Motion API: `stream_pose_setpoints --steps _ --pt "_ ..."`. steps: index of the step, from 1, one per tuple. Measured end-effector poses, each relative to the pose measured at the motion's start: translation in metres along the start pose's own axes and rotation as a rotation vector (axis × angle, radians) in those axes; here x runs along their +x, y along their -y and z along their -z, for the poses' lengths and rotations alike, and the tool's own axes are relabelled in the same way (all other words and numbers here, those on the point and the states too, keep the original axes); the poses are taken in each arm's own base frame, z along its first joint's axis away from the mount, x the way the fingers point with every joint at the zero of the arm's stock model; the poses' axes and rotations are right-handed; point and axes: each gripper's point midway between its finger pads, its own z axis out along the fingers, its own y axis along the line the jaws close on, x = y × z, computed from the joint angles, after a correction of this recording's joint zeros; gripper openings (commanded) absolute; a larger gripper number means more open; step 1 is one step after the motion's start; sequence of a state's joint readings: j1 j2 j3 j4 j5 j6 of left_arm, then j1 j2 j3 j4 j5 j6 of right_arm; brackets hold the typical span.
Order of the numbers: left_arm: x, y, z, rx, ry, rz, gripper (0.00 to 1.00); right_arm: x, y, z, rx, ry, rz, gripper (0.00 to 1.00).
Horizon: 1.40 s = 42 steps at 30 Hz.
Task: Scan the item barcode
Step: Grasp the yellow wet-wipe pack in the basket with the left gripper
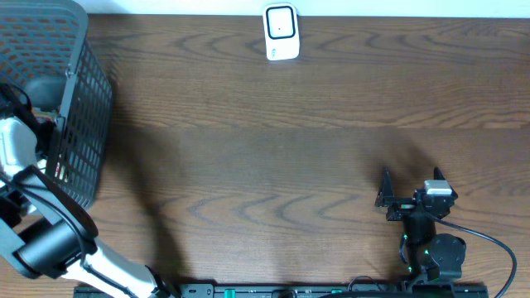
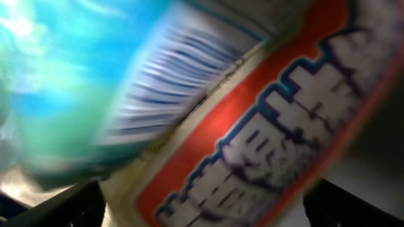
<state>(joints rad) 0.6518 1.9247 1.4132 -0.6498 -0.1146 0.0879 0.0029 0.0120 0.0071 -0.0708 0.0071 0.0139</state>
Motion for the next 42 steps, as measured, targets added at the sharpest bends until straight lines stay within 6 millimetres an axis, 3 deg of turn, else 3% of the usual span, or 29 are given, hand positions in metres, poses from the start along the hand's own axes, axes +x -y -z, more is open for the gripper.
stream_pose_setpoints --steps 6,13,17,20,26,32,35,38,42 --pt "0.007 0.003 -0.016 -0.002 -0.039 -0.027 0.11 0.0 0.0 0.0 0.0 0.0 0.0 0.99" --pt "0.006 0.003 -0.009 0.0 -0.029 -0.024 0.08 0.0 0.0 0.0 0.0 0.0 0.0 0.99" --pt "0.005 0.002 0.008 0.011 -0.004 0.006 0.07 0.0 0.0 0.0 0.0 0.0 0.0 0.99" --pt "-0.01 -0.004 0.047 0.017 0.107 0.067 0.08 0.0 0.0 0.0 0.0 0.0 0.0 0.99" --pt "-0.064 -0.014 0.188 0.145 0.554 0.258 0.08 0.0 0.0 0.0 0.0 0.0 0.0 0.99" --pt "-0.075 -0.012 0.306 0.357 0.872 0.371 0.08 0.0 0.0 0.0 0.0 0.0 0.0 0.99" --pt "-0.071 -0.007 0.343 0.49 0.937 0.447 0.07 0.0 0.0 0.0 0.0 0.0 0.0 0.99" --pt "-0.066 0.005 0.366 0.649 0.935 0.53 0.07 0.0 0.0 0.0 0.0 0.0 0.0 0.99" --pt "-0.062 0.035 0.389 0.866 0.887 0.577 0.07 0.0 0.0 0.0 0.0 0.0 0.0 0.99"
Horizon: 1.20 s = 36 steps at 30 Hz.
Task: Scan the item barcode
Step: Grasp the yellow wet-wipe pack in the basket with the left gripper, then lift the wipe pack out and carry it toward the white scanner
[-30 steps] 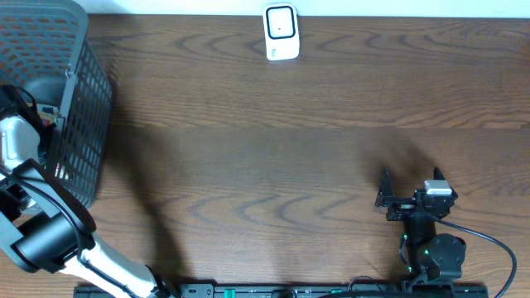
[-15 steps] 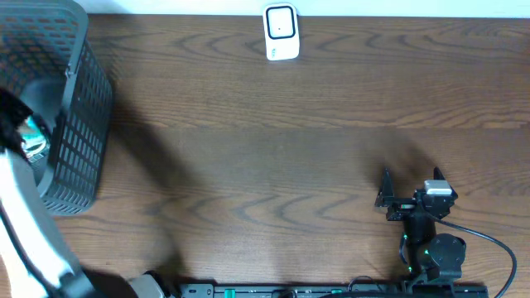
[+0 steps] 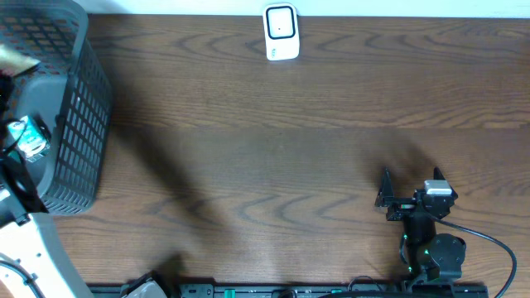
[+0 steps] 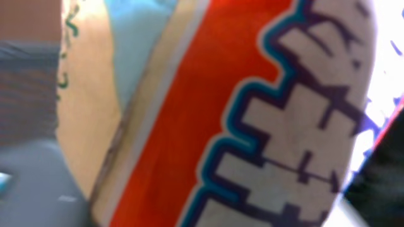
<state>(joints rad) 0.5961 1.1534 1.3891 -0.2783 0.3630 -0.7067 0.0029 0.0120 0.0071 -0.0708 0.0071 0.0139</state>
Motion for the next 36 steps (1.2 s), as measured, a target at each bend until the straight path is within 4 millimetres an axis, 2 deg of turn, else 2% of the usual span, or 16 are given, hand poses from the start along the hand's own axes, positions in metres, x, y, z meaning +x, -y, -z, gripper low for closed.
stream_pose_setpoints --steps 4,8,13,17,21,25,36 --pt "0.028 0.033 -0.003 0.116 -0.103 0.057 0.07 0.0 0.0 0.0 0.0 0.0 0.0 0.99" --pt "0.065 0.067 -0.002 0.21 -0.222 0.078 0.08 0.0 0.0 0.0 0.0 0.0 0.0 0.99" --pt "0.128 0.109 0.012 0.315 -0.418 0.063 0.08 0.0 0.0 0.0 0.0 0.0 0.0 0.99" --pt "0.189 0.13 0.027 0.36 -0.6 -0.001 0.07 0.0 0.0 0.0 0.0 0.0 0.0 0.99" --pt "0.256 0.13 0.039 0.323 -0.788 -0.077 0.07 0.0 0.0 0.0 0.0 0.0 0.0 0.99" --pt "0.317 0.123 0.04 0.259 -0.919 -0.15 0.08 0.0 0.0 0.0 0.0 0.0 0.0 0.99" --pt "0.453 0.103 0.053 0.151 -1.144 -0.344 0.08 0.0 0.0 0.0 0.0 0.0 0.0 0.99"
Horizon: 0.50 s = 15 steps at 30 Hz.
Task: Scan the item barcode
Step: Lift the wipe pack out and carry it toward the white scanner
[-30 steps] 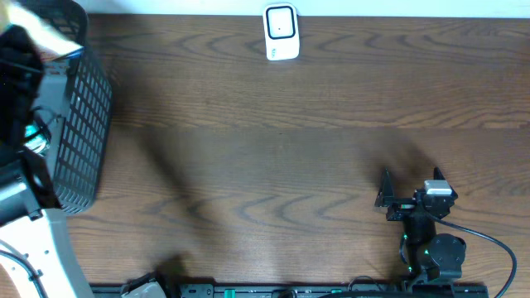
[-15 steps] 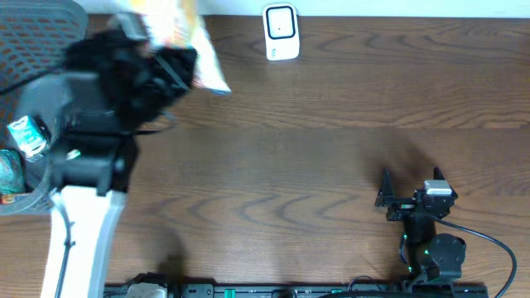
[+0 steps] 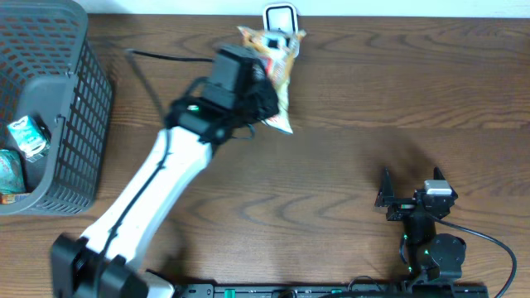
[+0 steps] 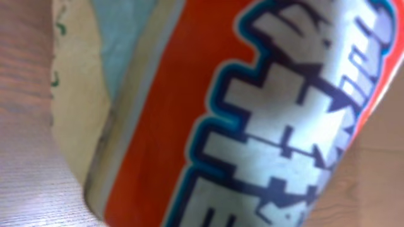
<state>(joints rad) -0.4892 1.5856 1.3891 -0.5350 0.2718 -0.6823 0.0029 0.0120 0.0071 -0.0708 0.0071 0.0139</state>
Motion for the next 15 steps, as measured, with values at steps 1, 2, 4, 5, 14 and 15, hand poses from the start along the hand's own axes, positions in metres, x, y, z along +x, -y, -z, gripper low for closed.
stream_pose_setpoints --steps 1,2,4,5,14,15 --pt "0.007 -0.001 -0.01 -0.021 -0.018 -0.008 0.08 0.0 0.0 0.0 0.0 0.0 0.0 0.99" --pt "0.013 -0.002 -0.018 -0.035 -0.033 -0.015 0.08 0.0 0.0 0.0 0.0 0.0 0.0 0.99" --pt "0.026 -0.005 -0.035 -0.069 -0.064 -0.017 0.07 0.0 0.0 0.0 0.0 0.0 0.0 0.99" --pt "0.031 -0.007 -0.042 -0.084 -0.076 -0.017 0.08 0.0 0.0 0.0 0.0 0.0 0.0 0.99" --pt "0.075 -0.016 -0.088 -0.166 -0.178 -0.039 0.25 0.0 0.0 0.0 0.0 0.0 0.0 0.99" --pt "0.077 -0.014 -0.088 -0.164 -0.182 -0.043 0.27 0.0 0.0 0.0 0.0 0.0 0.0 0.99"
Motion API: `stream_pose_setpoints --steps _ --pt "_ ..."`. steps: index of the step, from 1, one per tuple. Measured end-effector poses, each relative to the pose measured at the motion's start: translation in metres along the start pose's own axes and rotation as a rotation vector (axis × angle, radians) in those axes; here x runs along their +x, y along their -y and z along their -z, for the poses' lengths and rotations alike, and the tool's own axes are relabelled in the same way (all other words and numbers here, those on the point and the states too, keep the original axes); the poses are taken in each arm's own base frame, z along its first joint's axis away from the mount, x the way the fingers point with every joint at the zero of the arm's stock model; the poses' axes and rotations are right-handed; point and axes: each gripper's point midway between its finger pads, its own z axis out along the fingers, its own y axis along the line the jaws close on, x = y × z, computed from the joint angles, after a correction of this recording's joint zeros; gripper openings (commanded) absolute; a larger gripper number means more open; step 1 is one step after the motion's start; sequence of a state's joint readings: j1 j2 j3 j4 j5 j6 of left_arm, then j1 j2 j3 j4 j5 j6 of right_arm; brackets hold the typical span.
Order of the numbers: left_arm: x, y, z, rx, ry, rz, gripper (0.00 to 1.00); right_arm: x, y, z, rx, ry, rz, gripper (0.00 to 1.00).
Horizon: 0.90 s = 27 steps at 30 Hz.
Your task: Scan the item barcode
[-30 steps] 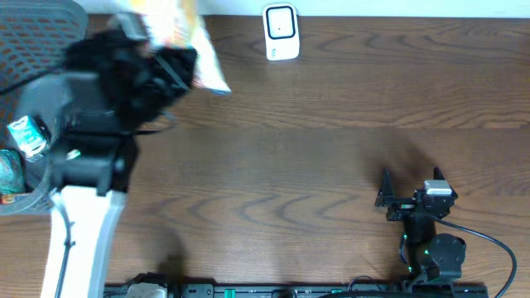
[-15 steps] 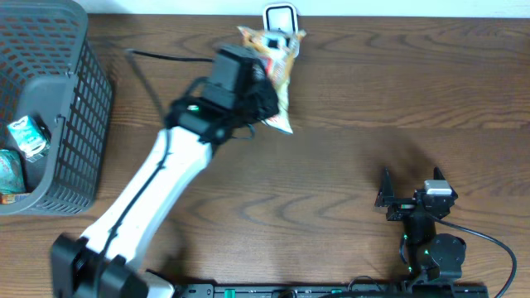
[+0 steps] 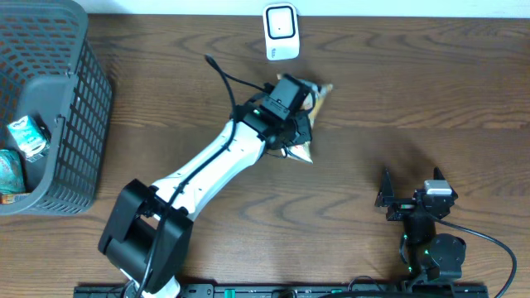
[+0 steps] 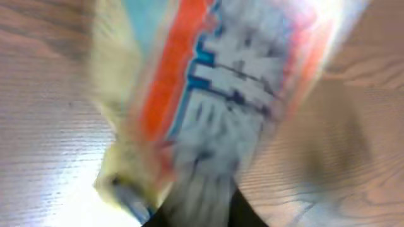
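Observation:
My left gripper (image 3: 291, 116) is shut on a snack bag (image 3: 301, 151), tan with an orange band and white lettering. It holds the bag over the middle of the table, a little below and to the right of the white barcode scanner (image 3: 281, 33) at the far edge. In the left wrist view the snack bag (image 4: 214, 88) is blurred and fills the frame above bare wood, with the left gripper (image 4: 202, 211) dark at the bottom edge. My right gripper (image 3: 411, 192) rests open near the front right, holding nothing.
A dark mesh basket (image 3: 79, 108) stands at the far left with a green packet (image 3: 26, 136) and another item inside. The left arm (image 3: 199, 178) stretches diagonally from the front left across the wooden table (image 3: 397, 99).
The left gripper with the bag has moved away from the scanner, toward the front and slightly right. The bag now hangs over the table's middle instead of in front of the scanner. The right arm is still.
The left gripper was down in the basket, close on the snack bag. Then the arm was at the far left edge with the bag filling its view. Later it held the bag right in front of the scanner, and now it holds it further from the scanner.

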<state>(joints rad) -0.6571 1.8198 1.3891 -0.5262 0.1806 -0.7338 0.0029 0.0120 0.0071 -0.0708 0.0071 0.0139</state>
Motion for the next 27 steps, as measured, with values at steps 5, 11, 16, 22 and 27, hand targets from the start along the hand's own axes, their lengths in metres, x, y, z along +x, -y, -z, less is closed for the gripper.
stream_pose_setpoints --steps 5,11,16,22,27 --pt "0.008 0.009 -0.001 0.011 -0.006 -0.02 0.29 0.0 0.0 0.0 0.0 0.0 0.0 0.99" --pt "0.008 0.01 -0.001 0.013 -0.004 -0.023 0.29 0.0 0.0 0.0 0.0 0.0 0.0 0.99" --pt "0.005 0.013 -0.001 0.024 0.008 -0.054 0.29 0.0 0.0 0.0 0.0 0.0 0.0 0.99" --pt "-0.006 0.028 0.02 0.08 0.073 -0.195 0.31 0.0 0.0 0.0 0.0 0.0 0.0 0.99" --pt "-0.018 0.033 0.04 0.081 0.148 -0.299 0.31 0.0 0.0 0.0 0.0 0.0 0.0 0.99"
